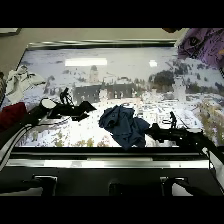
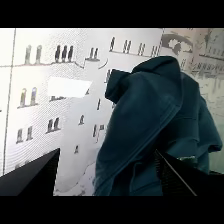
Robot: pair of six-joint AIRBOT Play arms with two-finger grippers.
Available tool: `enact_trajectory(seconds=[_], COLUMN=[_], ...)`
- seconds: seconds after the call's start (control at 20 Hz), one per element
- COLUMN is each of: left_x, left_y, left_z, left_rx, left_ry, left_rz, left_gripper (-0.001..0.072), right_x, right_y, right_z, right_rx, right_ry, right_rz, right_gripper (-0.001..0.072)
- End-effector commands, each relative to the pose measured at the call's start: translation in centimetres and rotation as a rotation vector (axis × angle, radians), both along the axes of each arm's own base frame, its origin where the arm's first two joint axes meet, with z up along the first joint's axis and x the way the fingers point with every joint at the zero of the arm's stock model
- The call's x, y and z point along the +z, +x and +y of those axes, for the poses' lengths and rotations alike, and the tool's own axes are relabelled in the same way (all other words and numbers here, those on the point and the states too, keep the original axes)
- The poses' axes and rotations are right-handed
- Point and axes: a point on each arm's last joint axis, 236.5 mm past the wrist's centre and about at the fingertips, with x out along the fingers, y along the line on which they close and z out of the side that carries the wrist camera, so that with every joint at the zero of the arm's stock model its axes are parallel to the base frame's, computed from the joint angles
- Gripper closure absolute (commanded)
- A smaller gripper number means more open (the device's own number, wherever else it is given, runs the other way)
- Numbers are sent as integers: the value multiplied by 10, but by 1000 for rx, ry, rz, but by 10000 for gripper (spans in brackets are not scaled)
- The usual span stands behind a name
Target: Fold the clothes and pants, and hang the long-sleeved shirts on hangers.
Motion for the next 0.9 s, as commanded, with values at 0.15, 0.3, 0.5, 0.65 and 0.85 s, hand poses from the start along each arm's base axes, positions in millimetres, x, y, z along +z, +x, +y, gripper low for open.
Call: enact_trajectory(seconds=[0.15,0.3,0.5,0.65,0.85], left_x=[-32,-31,-34,-36,-9], left_y=[4,3,-4,-13,1], left_z=[-43,-59,-74,-80,-73], left_rx=[-9,-33,-66,-102,-121], left_ry=[-77,-99,-98,-107,-139], left_rz=[1,-8,-3,14,-43], left_gripper=[89,118,230,689,693], right_x=[11,15,18,22,55], right_y=[2,4,4,2,7], right_z=[0,-1,0,2,1], right_rx=[-26,-28,-29,-19,-7], right_ry=[10,2,6,17,-11], right_rz=[-2,-21,-23,-26,-128], right_gripper=[682,682,682,682,684])
